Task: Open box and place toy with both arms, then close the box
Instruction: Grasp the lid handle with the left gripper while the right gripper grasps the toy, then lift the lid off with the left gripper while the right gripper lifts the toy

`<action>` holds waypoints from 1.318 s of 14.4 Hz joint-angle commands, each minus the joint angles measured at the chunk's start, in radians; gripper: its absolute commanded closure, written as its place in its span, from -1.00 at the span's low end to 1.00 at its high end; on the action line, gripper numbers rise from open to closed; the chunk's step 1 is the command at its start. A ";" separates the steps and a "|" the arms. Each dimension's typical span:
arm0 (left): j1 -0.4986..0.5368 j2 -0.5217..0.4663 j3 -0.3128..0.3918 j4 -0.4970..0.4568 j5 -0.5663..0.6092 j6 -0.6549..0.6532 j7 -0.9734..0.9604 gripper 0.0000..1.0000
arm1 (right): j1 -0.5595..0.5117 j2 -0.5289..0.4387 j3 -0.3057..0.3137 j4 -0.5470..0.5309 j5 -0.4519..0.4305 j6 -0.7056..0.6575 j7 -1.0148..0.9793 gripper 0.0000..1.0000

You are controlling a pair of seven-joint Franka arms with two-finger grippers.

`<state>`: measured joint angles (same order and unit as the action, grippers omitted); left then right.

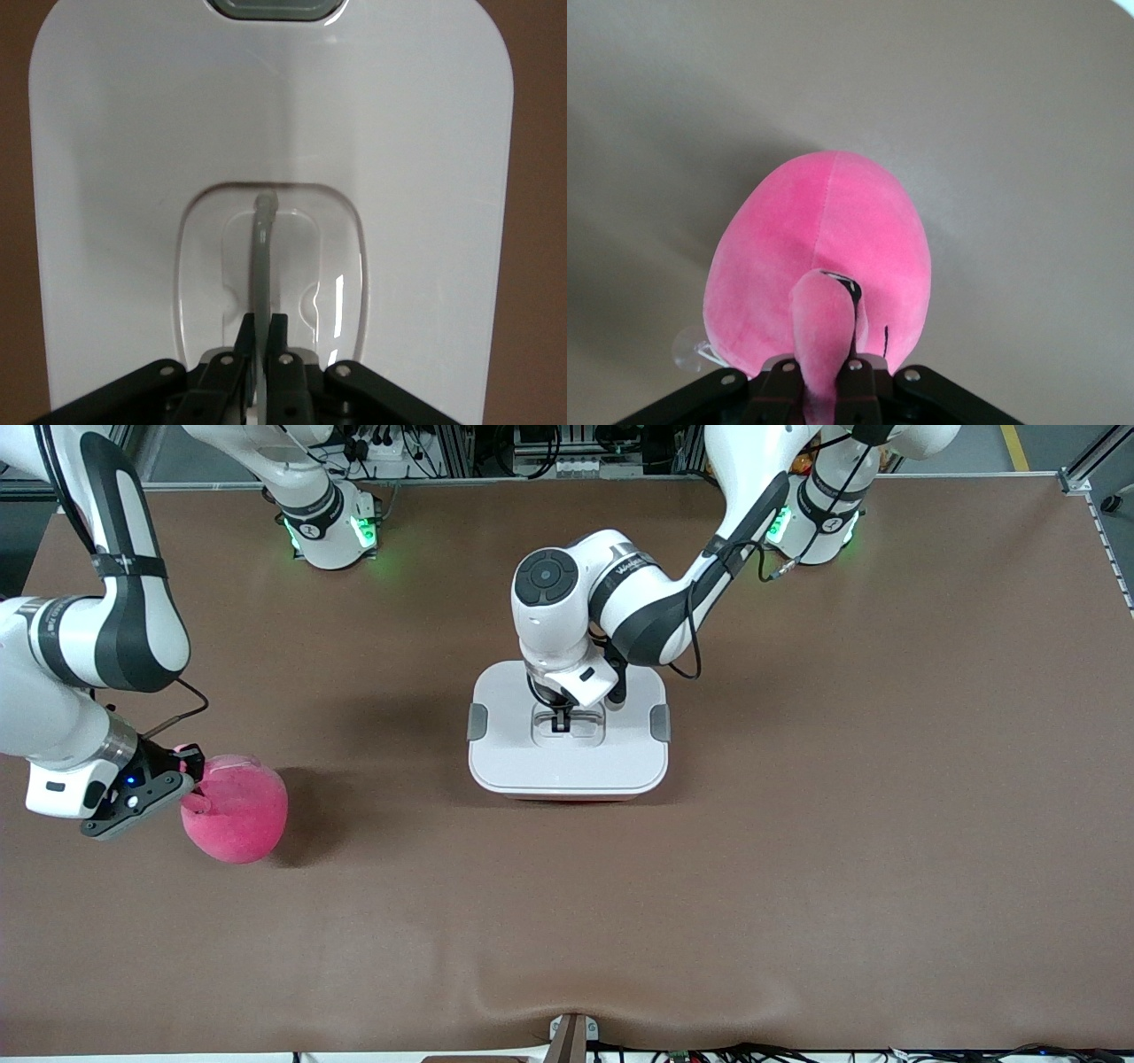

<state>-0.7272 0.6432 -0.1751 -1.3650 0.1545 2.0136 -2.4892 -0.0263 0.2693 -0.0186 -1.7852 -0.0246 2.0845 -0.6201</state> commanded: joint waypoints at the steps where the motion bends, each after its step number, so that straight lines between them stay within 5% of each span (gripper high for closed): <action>1: -0.001 -0.016 0.003 -0.005 0.014 0.002 0.041 0.99 | 0.026 -0.004 -0.001 0.021 0.002 -0.041 0.101 1.00; 19: 0.023 -0.125 0.006 -0.003 0.003 -0.013 0.127 1.00 | 0.055 -0.010 0.002 0.023 0.002 -0.080 0.197 1.00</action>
<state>-0.7211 0.5658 -0.1732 -1.3596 0.1545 2.0166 -2.3773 0.0174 0.2694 -0.0167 -1.7732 -0.0246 2.0216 -0.4424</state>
